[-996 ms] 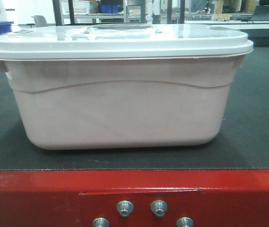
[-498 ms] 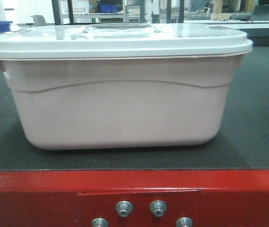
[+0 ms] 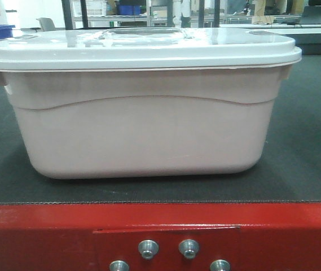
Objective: Grab white bin and place on right shelf
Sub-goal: 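Close both grippers on the grey lid handles of the pink bin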
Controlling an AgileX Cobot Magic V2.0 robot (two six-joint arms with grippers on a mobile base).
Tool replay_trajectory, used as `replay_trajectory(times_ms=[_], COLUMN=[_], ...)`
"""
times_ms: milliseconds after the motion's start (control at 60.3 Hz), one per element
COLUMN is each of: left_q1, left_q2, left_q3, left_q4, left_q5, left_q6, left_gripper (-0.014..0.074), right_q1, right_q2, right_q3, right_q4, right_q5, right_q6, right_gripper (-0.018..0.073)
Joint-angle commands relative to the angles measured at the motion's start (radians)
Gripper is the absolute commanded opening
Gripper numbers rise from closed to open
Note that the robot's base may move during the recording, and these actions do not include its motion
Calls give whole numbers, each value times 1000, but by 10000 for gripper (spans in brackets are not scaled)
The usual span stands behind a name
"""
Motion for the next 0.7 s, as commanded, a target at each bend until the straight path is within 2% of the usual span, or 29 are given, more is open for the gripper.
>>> replay_trajectory(times_ms=[0, 66, 216, 431, 680], left_q1=[49, 66, 65, 37, -5], left_q2=[32, 82, 176, 241, 270], left_q3=[-33, -33, -33, -33, -35], left_q4=[-193, -221, -228, -248, -274], left_q5=[80, 133, 196, 212, 199], left_q6=[71, 79, 101, 122, 129], left_gripper=[399, 399, 399, 399, 399], right_q1=[-51, -96, -170, -172, -146], right_q2=[9, 41, 128, 259, 343], right_q3=[-44, -44, -44, -44, -44], right_q4=[147, 194, 311, 508, 529], right_q5=[29, 90, 231, 339, 336], right_q6=[-83, -139, -270, -415, -469], right_gripper=[564, 564, 564, 564, 564])
